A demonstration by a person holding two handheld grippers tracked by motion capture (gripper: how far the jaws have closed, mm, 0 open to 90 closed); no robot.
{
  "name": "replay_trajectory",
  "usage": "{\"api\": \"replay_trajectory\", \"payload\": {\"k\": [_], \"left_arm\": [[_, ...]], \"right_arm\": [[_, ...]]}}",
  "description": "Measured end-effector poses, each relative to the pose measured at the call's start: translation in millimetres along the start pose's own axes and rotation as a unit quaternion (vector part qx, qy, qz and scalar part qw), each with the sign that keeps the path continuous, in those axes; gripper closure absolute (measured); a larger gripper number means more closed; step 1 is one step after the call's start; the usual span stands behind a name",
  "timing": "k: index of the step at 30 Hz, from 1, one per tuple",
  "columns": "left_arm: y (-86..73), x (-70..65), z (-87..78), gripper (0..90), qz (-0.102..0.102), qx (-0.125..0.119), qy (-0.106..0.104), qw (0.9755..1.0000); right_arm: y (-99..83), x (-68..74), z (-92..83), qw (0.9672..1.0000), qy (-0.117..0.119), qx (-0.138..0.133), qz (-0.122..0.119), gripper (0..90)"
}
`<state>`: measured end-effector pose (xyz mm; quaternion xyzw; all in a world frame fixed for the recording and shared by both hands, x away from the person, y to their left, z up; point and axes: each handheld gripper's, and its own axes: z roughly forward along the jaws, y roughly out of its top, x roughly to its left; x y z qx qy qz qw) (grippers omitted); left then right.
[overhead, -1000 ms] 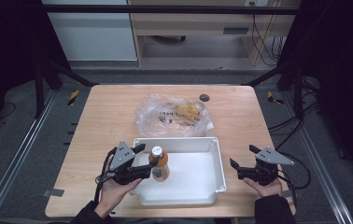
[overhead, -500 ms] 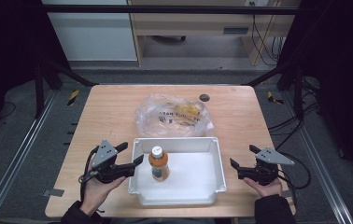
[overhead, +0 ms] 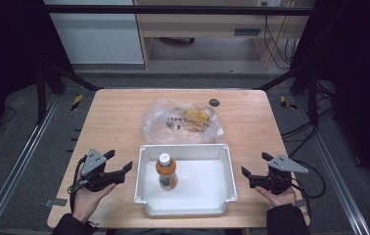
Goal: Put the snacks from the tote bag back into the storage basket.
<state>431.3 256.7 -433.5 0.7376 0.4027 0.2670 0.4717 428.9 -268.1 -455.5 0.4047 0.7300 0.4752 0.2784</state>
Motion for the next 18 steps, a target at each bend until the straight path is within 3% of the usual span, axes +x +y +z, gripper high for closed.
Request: {"api": "replay_trajectory", "payload": {"k": [18], "left_arm": [[-16.1,24.5,-1.5,19.8,-0.005,0.010,0.027,0.9996]], "right_arm": [[-1.9,-1.6,1.0,1.0000,-0.004,0.004,0.004,7.1]]}}
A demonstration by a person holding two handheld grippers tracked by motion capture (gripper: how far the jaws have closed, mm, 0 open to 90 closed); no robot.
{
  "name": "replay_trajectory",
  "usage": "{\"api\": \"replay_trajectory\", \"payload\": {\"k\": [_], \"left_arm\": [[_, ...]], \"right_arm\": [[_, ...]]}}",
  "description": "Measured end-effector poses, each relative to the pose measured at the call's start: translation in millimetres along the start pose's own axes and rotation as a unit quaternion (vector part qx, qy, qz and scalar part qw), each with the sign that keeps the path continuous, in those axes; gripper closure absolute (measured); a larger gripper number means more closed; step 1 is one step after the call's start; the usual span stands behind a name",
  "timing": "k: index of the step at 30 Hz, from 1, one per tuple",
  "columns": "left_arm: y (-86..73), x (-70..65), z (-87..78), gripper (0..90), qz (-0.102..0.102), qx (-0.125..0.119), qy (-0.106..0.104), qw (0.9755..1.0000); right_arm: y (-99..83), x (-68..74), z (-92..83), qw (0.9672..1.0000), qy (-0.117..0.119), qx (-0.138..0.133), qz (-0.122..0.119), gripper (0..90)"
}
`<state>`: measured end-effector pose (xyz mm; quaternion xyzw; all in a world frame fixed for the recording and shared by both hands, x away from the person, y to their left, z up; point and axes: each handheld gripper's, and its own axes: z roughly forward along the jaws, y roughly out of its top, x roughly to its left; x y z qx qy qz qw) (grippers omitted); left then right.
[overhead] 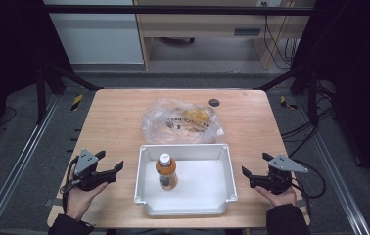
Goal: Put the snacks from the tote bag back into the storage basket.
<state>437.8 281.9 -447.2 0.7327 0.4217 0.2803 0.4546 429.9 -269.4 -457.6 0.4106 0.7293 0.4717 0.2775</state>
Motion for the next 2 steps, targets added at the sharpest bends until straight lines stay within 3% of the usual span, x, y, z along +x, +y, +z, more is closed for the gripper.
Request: {"api": "replay_trajectory", "payload": {"k": [2], "left_arm": [[-0.7,1.7,0.2,19.8,-0.003,0.002,0.002,1.0000]], "right_arm": [[-0.1,-0.2,0.1,1.0000,0.000,0.001,0.001,7.0]]}}
